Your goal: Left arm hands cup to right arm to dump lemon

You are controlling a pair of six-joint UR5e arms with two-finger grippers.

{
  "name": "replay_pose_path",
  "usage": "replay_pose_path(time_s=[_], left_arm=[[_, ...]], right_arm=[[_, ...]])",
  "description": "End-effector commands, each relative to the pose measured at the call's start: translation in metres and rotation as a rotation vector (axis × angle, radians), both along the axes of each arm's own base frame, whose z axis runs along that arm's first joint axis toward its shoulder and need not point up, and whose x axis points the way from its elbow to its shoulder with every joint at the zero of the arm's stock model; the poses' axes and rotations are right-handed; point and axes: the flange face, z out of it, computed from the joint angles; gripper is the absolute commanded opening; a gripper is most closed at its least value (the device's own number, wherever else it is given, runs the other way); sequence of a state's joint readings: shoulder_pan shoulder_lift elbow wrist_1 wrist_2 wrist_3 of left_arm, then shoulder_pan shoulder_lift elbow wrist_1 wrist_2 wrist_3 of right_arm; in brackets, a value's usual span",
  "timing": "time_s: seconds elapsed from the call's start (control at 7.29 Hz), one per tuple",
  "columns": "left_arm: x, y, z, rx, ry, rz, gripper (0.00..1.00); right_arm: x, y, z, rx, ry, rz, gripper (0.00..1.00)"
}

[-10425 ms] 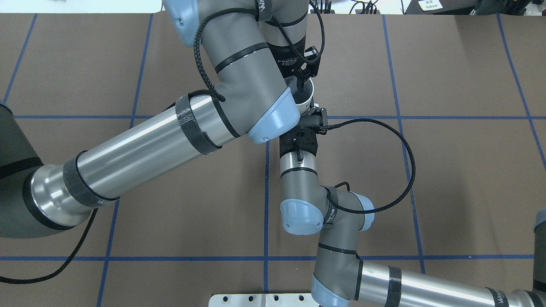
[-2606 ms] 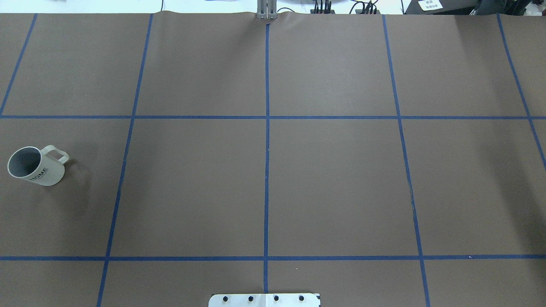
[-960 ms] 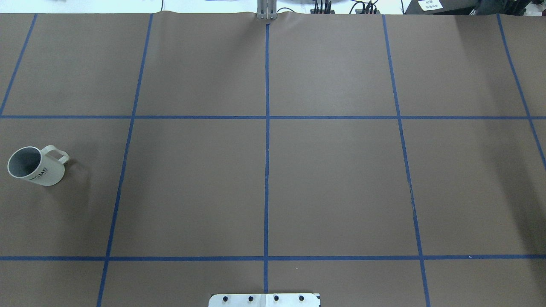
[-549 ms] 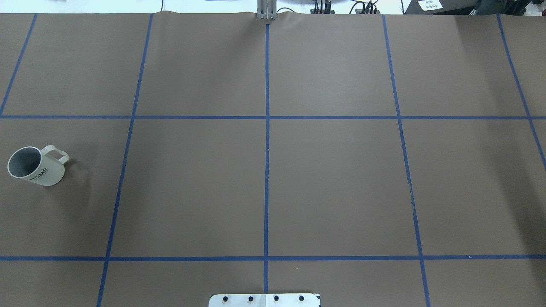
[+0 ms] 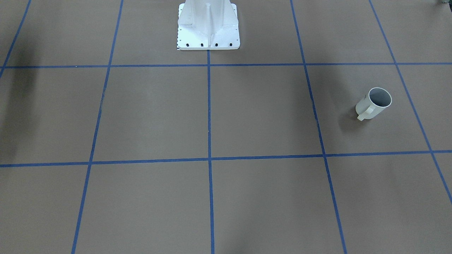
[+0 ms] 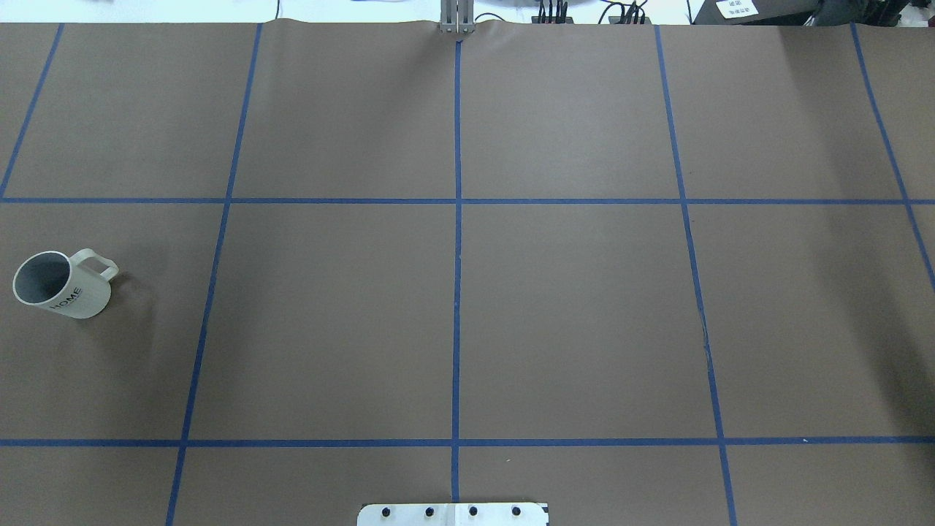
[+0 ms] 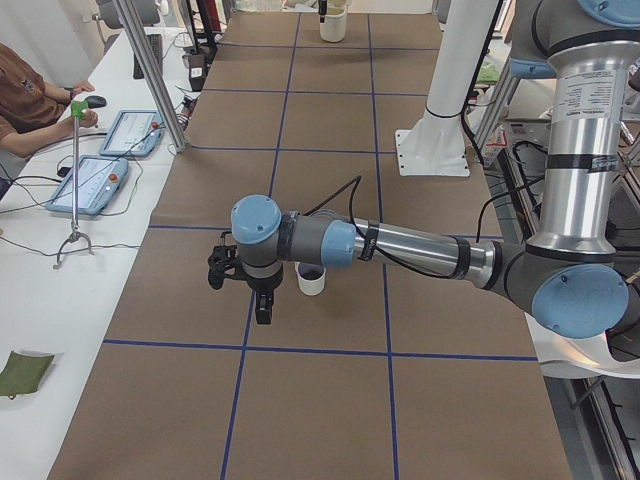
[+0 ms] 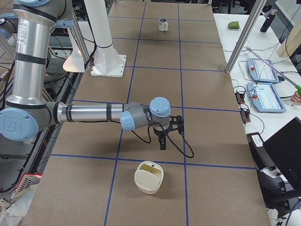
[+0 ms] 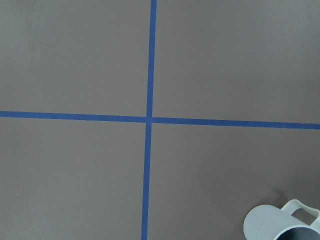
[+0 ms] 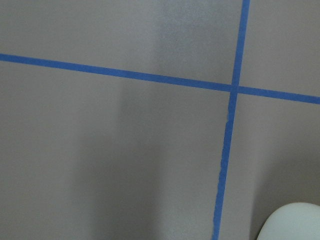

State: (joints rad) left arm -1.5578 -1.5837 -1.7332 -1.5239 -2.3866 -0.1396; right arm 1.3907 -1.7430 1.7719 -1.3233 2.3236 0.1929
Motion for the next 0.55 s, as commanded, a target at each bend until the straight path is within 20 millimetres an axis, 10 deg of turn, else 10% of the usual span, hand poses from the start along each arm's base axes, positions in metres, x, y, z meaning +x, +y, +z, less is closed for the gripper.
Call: replay_pose_path(time_s=[0.0, 0.41], left_arm=[[-0.001, 0.001, 0.004, -0.014, -0.012, -0.004, 1.0], [-0.012, -0.002, 0.021, -0.031, -0.119, -0.018, 1.0]], right_arm=[[-0.007, -0.013, 0.006, -0.07, 0.044, -0.008, 1.0], [0.012, -0.011, 0.017, -0.094, 0.127, 0.002, 1.0]])
